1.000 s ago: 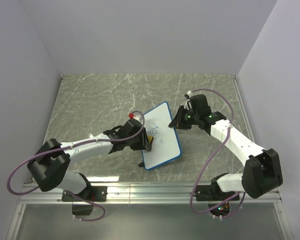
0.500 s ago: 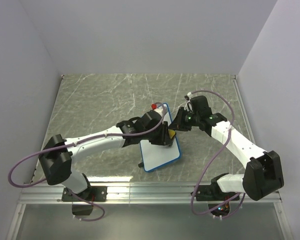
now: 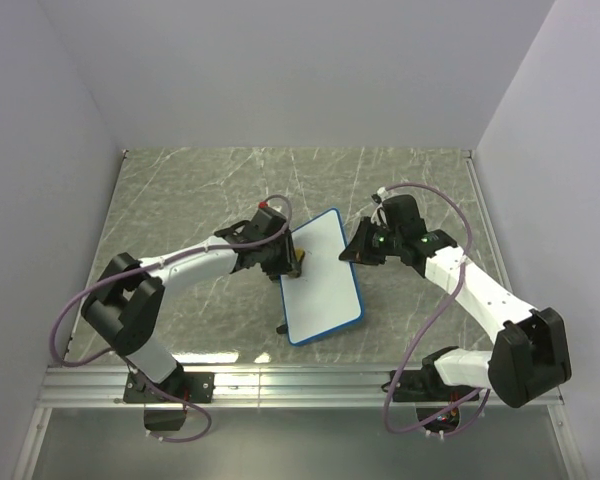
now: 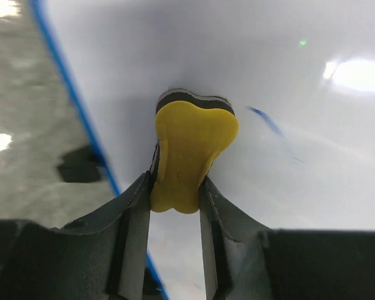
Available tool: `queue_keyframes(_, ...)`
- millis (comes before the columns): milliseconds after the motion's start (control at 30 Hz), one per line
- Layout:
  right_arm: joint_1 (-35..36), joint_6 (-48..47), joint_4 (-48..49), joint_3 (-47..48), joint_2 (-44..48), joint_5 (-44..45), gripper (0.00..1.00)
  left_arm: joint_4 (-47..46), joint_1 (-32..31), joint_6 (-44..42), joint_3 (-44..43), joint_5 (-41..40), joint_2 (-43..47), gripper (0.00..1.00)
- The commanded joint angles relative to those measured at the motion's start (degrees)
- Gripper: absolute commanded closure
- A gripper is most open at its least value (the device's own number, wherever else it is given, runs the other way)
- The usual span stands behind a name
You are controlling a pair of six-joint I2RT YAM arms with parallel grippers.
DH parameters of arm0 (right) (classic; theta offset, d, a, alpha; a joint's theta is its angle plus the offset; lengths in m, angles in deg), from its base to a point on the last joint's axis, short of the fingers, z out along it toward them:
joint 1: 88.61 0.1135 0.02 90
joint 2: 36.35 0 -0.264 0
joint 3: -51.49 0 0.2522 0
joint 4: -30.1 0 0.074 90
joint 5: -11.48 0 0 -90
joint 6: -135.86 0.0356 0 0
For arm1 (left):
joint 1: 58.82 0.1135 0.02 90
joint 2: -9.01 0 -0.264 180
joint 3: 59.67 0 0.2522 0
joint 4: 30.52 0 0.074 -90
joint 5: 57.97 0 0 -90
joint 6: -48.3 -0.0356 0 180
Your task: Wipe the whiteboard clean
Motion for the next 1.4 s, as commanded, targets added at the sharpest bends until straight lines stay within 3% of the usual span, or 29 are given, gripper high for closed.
queue_keyframes(0,1.4,-1.7,-6.4,-1.4,1.6,-1.1,1.00,1.7,2.1,-3.4,2.7,-1.1,-5.1,1.00)
queue_keyframes(267,1.4,-1.3,-5.8,-1.9,1.3,-1.1,1.00,2.8,-1.2,-4.8,1.2,-1.2,-2.8,1.00)
queue_keyframes(467,1.3,-1.0,-5.1,-1.7,0.5,-1.1,1.00,6.6,-11.5,-6.0,-3.7,2.2,1.7,1.00)
queue_keyframes(633,1.3,-0.9,-4.4,-1.5,-0.4,-1.1,1.00,4.5,-15.2,-2.6,-1.7,2.4,5.2,1.00)
queue_keyframes(867,1.3,-0.8,-4.0,-1.7,-0.8,-1.8,1.00,8.1,-13.7,-1.1,-4.2,-5.1,2.6,1.00)
queue_keyframes(1167,1.3,-1.6,-4.9,-2.0,-0.1,-1.8,1.00,11.9,-2.5,-7.1,-18.1,-3.2,-5.3,1.00)
queue_keyframes(1233,1.4,-1.8,-5.4,-2.1,0.2,-1.4,1.00,14.8,-2.1,-9.3,-23.0,-3.1,-8.0,1.00)
queue_keyframes(1367,1.4,-2.7,-6.2,-2.0,0.5,-0.6,1.00,16.3,-2.1,-11.0,-24.8,-3.1,-10.2,1.00)
